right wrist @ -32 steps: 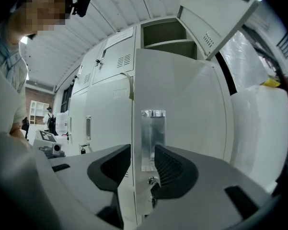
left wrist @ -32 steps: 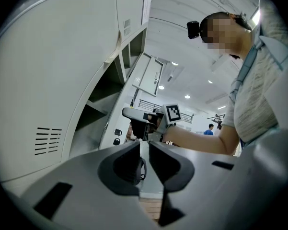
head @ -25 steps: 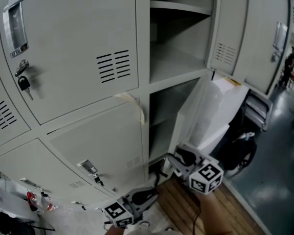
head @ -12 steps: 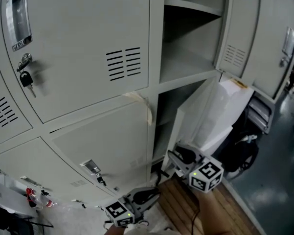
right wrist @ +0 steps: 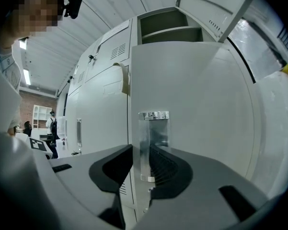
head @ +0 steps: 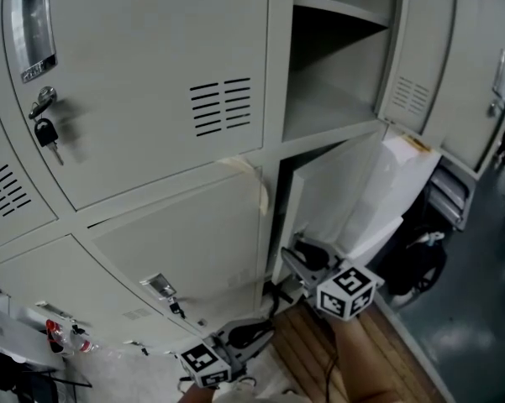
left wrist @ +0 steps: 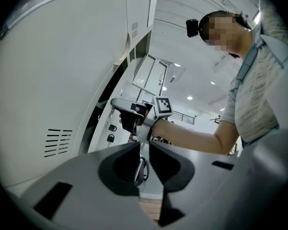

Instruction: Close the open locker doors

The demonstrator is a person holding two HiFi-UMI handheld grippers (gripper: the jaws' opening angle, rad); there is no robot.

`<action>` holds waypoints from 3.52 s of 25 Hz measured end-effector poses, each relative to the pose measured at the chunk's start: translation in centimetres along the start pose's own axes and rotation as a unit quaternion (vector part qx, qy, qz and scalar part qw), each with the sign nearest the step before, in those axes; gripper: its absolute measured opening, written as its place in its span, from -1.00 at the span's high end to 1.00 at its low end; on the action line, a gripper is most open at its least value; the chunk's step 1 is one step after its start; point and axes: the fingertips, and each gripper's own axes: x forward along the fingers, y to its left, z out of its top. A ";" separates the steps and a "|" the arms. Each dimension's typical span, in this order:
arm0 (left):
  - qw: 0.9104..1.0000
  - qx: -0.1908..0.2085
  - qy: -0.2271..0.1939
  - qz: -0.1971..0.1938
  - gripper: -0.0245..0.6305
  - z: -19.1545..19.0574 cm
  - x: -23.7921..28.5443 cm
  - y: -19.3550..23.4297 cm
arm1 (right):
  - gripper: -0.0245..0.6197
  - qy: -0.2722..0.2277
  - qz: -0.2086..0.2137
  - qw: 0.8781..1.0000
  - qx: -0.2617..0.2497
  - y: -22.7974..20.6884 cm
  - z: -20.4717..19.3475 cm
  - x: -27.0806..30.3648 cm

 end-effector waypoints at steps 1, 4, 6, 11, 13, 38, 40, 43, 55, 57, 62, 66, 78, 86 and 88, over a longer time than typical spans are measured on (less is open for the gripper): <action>1.000 -0.004 -0.003 0.002 0.78 0.3 0.1 0.0 | 0.58 0.000 -0.002 1.000 -0.001 -0.1 0.0 0.2; 1.000 -0.002 -0.002 0.004 0.78 0.4 0.3 0.3 | 0.58 -0.002 -0.009 1.000 -0.006 -0.3 0.0 0.9; 1.000 0.007 0.004 0.003 0.78 -0.1 0.5 0.8 | 0.58 -0.003 -0.014 1.000 -0.006 -0.5 0.0 1.3; 1.000 0.011 0.010 0.004 0.78 -0.4 1.4 1.5 | 0.58 -0.006 -0.029 1.000 -0.004 -0.9 0.0 2.2; 1.000 0.013 0.010 0.001 0.78 -0.4 1.9 1.6 | 0.58 -0.005 -0.031 0.999 -0.004 -1.0 0.0 2.5; 1.000 0.011 0.021 -0.011 0.78 -1.2 3.6 2.0 | 0.62 -0.012 0.013 1.000 -0.018 -1.1 0.3 3.9; 1.000 0.012 0.021 -0.010 0.78 -1.2 3.6 2.0 | 0.62 -0.018 0.008 1.000 -0.013 -1.2 0.1 3.9; 1.000 0.010 0.019 -0.012 0.78 -1.1 3.8 1.8 | 0.62 -0.028 0.003 1.000 -0.007 -1.1 0.2 3.7; 0.999 0.017 0.026 -0.015 0.78 -1.8 4.0 1.4 | 0.62 -0.138 -0.022 0.989 0.045 -1.0 -0.6 3.0; 0.999 0.019 0.026 -0.012 0.78 -1.5 4.1 1.4 | 0.61 -0.132 -0.027 0.990 0.038 -1.0 -0.8 3.0; 0.999 0.028 0.022 -0.010 0.78 -1.1 3.9 1.7 | 0.62 -0.088 -0.050 0.995 0.008 -1.2 -2.3 2.3; 0.999 0.034 0.021 -0.006 0.78 -0.6 3.9 1.9 | 0.62 -0.073 -0.061 0.995 0.006 -1.5 -3.1 1.1; 0.999 0.044 0.025 -0.004 0.78 0.1 4.9 1.7 | 0.62 -0.049 -0.042 0.998 0.006 1.1 -3.1 -3.0; 0.998 0.051 0.016 -0.018 0.78 0.3 5.4 0.6 | 0.62 -0.033 -0.030 0.999 0.016 3.4 -4.2 -5.8; 0.998 0.052 0.012 -0.018 0.78 0.4 5.5 0.4 | 0.62 -0.032 -0.029 0.999 0.017 3.9 -4.2 -6.5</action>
